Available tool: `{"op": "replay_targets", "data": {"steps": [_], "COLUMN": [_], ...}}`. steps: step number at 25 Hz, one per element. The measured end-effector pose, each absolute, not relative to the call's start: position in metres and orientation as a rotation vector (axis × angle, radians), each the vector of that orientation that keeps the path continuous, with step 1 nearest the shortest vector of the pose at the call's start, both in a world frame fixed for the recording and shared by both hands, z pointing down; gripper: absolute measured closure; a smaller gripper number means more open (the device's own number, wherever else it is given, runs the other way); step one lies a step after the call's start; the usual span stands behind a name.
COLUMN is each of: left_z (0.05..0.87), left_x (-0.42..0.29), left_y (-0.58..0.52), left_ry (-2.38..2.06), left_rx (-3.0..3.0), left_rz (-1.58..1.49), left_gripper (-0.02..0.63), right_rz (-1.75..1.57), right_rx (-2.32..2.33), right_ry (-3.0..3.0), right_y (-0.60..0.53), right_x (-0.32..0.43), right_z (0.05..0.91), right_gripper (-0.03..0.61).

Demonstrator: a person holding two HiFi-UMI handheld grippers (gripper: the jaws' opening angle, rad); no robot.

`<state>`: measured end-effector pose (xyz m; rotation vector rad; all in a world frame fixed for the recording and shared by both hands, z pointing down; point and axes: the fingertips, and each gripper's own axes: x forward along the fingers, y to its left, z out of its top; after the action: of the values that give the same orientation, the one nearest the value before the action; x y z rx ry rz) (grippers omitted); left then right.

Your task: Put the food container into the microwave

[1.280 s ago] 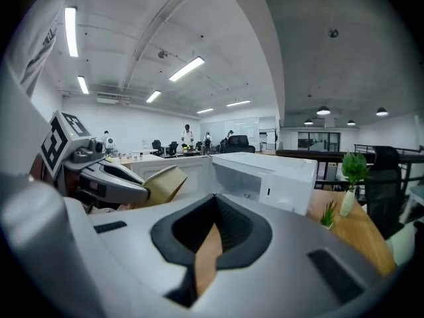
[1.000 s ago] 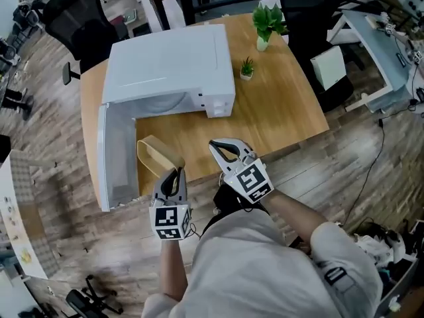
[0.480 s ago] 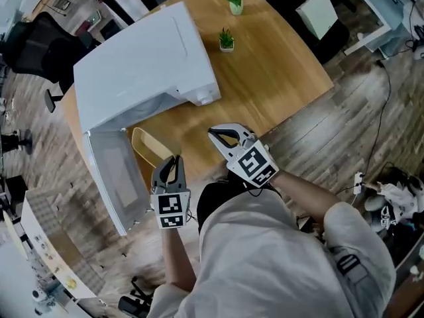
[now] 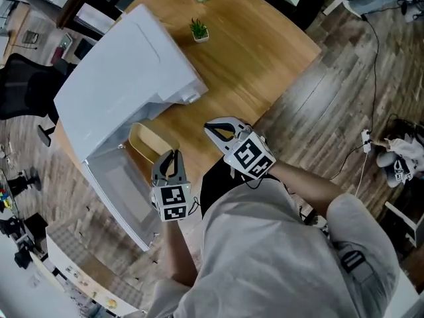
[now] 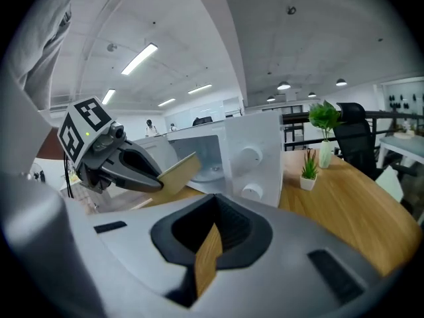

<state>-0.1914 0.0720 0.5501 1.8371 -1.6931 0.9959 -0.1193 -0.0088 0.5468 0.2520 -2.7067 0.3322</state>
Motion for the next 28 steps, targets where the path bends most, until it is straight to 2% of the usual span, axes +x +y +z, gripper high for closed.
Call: {"op": "replay_targets", "data": {"steps": [28], "left_z": [0.603], "left_x": [-0.26], "left_y": [0.051], "left_ry": [-1.423], "left_rx": [1.911], "left_rz": [1.355], "left_gripper": [0.571], "right_rz": [0.515], "right_rx": [0.664], "right_ry": [-2.617], "right_y": [-0.012], "right_x": [-0.13], "right_z": [0.581], "right_gripper": [0.574]}}
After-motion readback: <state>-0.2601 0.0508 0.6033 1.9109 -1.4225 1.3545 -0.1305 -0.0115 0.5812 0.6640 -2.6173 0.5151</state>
